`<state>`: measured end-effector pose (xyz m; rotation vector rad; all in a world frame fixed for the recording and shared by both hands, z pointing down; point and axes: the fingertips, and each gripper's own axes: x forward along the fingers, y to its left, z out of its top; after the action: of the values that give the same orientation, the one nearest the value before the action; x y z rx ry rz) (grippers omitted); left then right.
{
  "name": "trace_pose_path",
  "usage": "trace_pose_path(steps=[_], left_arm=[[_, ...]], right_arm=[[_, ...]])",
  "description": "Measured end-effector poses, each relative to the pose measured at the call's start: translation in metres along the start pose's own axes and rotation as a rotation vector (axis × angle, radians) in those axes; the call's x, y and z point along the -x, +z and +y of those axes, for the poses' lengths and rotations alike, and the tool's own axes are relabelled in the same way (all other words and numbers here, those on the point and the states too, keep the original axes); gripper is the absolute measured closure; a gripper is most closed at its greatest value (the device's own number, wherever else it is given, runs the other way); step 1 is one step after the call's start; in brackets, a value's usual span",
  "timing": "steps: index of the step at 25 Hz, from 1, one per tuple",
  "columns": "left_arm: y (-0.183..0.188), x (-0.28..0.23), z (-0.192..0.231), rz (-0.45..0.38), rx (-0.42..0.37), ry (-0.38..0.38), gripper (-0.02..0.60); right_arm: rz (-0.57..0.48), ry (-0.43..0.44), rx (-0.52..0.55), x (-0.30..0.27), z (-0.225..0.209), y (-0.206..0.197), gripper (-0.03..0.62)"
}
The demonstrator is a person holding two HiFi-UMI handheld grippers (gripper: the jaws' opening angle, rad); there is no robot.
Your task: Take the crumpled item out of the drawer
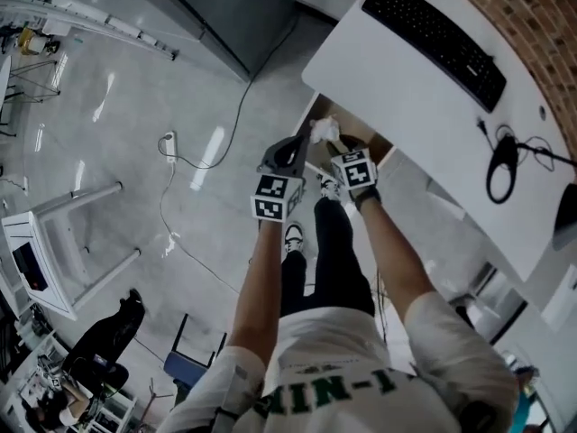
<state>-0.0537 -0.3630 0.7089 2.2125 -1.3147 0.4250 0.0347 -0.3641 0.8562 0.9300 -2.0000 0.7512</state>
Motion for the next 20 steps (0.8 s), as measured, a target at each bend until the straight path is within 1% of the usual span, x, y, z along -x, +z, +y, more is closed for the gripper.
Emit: trace_pose_path(steps=[2, 5, 11, 15, 17, 20], left_arm=[[-0.014, -0.007, 0.01, 0.0, 0.009, -0.002, 0.586], [-0.026, -0.018, 0.022, 0.015, -0.012, -0.01, 0.586], [-0.034, -0.036, 0.041, -0.004, -0.057, -0.015, 0.586], [-0.038, -0.044, 0.047, 0.006, -0.071, -0.026, 0.586], [-0.04, -0.048, 0.049, 0.0, -0.065, -0.024, 0.586], [-0.041, -0.049, 0.053, 0.003, -0.05, -0.014, 0.586]], right_arm=[[0.025, 0.013, -0.014, -0.029, -0.006, -0.012, 0.46], [0.055, 0.031, -0.026, -0.067, -0.011, -0.022, 0.448], [0.116, -0.011, -0.04, -0.109, -0.021, -0.042, 0.445], [0.159, -0.03, -0.04, -0.128, -0.027, -0.05, 0.447], [0.175, -0.039, -0.035, -0.133, -0.03, -0.054, 0.466], [0.165, -0.072, -0.001, -0.134, -0.037, -0.052, 0.535]])
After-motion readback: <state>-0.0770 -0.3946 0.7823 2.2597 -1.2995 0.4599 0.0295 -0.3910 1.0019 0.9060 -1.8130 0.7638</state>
